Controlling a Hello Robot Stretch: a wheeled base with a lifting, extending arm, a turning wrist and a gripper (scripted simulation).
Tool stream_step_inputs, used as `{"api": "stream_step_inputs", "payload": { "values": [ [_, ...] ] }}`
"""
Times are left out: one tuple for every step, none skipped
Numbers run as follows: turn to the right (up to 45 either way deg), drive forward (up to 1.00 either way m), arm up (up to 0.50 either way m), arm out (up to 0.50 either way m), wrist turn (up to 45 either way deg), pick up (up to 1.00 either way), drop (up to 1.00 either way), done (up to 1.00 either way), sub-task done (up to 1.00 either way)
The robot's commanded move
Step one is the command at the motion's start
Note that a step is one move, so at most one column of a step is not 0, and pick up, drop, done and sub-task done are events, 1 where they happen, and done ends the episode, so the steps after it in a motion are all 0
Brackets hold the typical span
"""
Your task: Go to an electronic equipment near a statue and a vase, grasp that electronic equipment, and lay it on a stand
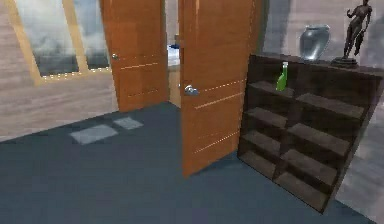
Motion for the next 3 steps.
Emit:
{"api": "stream_step_inputs", "payload": {
  "values": [
    [0.0,0.05,0.0,0.0,0.0,0.0,0.0,0.0,0.0],
    [-24.0,0.0,0.0,0.0,0.0,0.0,0.0,0.0,0.0],
    [0.0,1.0,0.0,0.0,0.0,0.0,0.0,0.0,0.0]
  ]
}}
